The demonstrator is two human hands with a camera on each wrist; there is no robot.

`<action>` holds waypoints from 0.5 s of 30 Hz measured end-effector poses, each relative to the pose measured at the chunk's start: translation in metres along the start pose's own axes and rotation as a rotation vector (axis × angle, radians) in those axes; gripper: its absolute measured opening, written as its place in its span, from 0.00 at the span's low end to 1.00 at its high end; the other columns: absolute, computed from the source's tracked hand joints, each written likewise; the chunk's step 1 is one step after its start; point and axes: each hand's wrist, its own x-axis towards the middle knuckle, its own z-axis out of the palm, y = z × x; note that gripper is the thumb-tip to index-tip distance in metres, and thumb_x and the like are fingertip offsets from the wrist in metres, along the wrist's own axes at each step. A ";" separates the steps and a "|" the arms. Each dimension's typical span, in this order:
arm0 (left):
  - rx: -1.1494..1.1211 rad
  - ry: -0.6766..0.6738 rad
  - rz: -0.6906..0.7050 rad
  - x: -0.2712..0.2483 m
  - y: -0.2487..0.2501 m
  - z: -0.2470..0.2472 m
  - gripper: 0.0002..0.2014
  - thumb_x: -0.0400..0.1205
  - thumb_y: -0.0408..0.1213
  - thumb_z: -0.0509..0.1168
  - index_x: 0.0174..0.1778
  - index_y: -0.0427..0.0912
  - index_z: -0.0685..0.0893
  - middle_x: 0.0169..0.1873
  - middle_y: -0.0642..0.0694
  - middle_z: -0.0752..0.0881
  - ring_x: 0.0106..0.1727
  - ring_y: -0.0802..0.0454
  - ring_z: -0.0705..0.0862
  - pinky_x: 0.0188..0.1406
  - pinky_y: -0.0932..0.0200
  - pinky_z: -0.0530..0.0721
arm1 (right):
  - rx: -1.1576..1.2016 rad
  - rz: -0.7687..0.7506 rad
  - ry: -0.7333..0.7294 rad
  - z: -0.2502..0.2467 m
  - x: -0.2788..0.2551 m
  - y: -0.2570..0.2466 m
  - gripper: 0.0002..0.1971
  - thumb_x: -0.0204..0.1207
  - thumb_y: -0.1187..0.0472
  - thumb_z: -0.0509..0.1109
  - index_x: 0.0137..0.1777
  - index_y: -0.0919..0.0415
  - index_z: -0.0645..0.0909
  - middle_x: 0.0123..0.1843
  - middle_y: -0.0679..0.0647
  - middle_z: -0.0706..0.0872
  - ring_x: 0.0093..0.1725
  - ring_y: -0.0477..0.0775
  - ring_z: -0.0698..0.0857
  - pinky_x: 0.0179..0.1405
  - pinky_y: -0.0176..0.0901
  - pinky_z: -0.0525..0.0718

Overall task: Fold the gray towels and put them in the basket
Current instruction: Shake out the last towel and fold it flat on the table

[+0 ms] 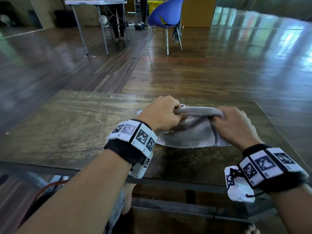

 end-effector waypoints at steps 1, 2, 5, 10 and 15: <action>0.005 -0.018 -0.005 0.001 -0.002 -0.002 0.19 0.81 0.48 0.71 0.25 0.47 0.77 0.26 0.48 0.83 0.28 0.52 0.80 0.30 0.55 0.79 | -0.003 0.035 0.027 0.001 0.000 -0.002 0.13 0.73 0.45 0.55 0.38 0.47 0.79 0.40 0.51 0.85 0.42 0.62 0.83 0.42 0.55 0.81; 0.001 -0.036 -0.012 0.002 -0.004 -0.005 0.20 0.81 0.50 0.71 0.25 0.46 0.78 0.26 0.48 0.83 0.28 0.52 0.79 0.30 0.54 0.79 | -0.002 0.062 0.046 0.001 0.000 -0.004 0.14 0.73 0.44 0.54 0.39 0.48 0.79 0.40 0.51 0.85 0.41 0.62 0.82 0.42 0.55 0.80; -0.009 -0.090 -0.047 0.003 -0.007 -0.010 0.17 0.79 0.49 0.72 0.27 0.47 0.82 0.25 0.49 0.83 0.27 0.53 0.79 0.27 0.59 0.77 | 0.004 0.118 0.084 0.003 0.000 -0.009 0.15 0.74 0.43 0.55 0.39 0.51 0.77 0.40 0.52 0.84 0.38 0.60 0.80 0.38 0.52 0.76; 0.083 -0.139 -0.128 0.001 -0.014 -0.020 0.11 0.77 0.37 0.67 0.27 0.44 0.82 0.26 0.48 0.83 0.32 0.47 0.82 0.29 0.58 0.79 | 0.047 0.149 0.117 0.001 0.004 -0.010 0.17 0.72 0.43 0.56 0.38 0.54 0.79 0.39 0.53 0.85 0.37 0.59 0.79 0.34 0.50 0.73; 0.008 0.240 -0.235 0.005 -0.010 -0.023 0.07 0.82 0.36 0.59 0.43 0.43 0.83 0.39 0.46 0.84 0.45 0.43 0.84 0.48 0.46 0.85 | 0.166 0.023 0.027 -0.003 0.004 -0.001 0.12 0.73 0.51 0.74 0.49 0.51 0.74 0.41 0.47 0.83 0.39 0.49 0.82 0.29 0.45 0.75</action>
